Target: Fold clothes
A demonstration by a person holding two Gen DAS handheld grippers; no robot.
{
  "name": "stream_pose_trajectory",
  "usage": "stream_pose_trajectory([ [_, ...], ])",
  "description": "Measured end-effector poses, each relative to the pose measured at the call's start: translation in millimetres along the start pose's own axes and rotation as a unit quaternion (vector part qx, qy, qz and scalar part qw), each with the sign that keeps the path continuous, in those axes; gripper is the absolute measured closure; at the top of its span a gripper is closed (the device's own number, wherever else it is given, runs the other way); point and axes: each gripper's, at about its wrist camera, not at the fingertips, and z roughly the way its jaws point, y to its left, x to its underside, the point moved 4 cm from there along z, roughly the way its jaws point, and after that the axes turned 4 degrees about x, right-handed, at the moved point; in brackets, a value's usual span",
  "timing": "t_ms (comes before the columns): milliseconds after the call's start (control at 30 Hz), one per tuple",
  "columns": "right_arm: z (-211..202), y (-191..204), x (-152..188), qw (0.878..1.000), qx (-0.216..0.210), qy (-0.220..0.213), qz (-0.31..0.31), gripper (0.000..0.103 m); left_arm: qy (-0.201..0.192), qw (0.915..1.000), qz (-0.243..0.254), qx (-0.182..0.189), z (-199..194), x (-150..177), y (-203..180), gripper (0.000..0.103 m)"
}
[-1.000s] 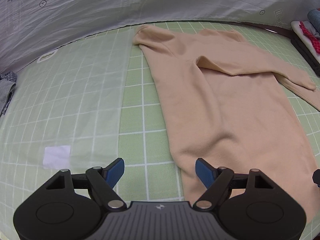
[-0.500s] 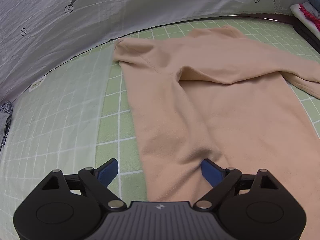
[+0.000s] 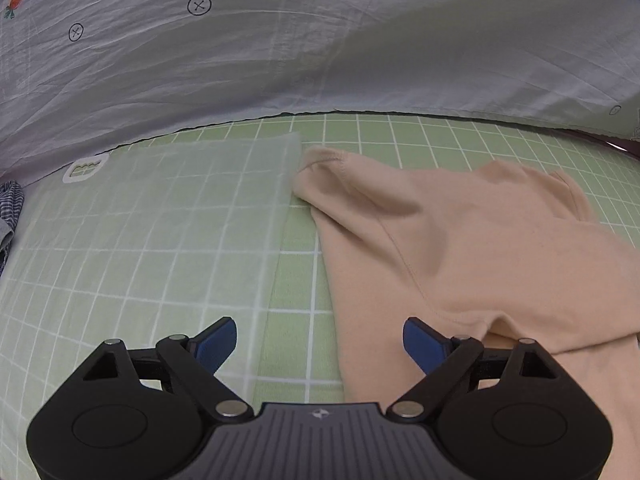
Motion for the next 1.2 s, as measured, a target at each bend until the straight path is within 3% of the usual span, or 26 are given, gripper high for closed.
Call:
stream_pose_trajectory([
  [233,40,2,-41,0.998,0.024,-0.007,-0.052,0.017,-0.013,0.9991,0.016,-0.038,55,-57,-2,0.013],
  [667,57,8,-42,0.993,0.045,-0.023,-0.105,0.021,-0.034,0.9949,0.089,-0.035,88,-100,-20,0.005],
  [900,57,9,-43,0.994,0.034,-0.027,-0.104,0.024,-0.046,0.9983,0.032,-0.015,60,-99,-1,0.006],
  [1000,54,11,-44,0.993,0.020,-0.029,-0.108,0.044,-0.049,0.9985,0.021,-0.013,47,-92,4,0.006],
  [1167,48,16,-47,0.993,0.004,-0.031,-0.111,0.100,-0.049,0.9985,0.014,-0.018,27,-79,7,0.006],
  [1200,44,16,-48,0.993,-0.001,-0.037,-0.110,0.100,-0.050,0.9985,0.012,-0.018,22,-76,8,0.006],
])
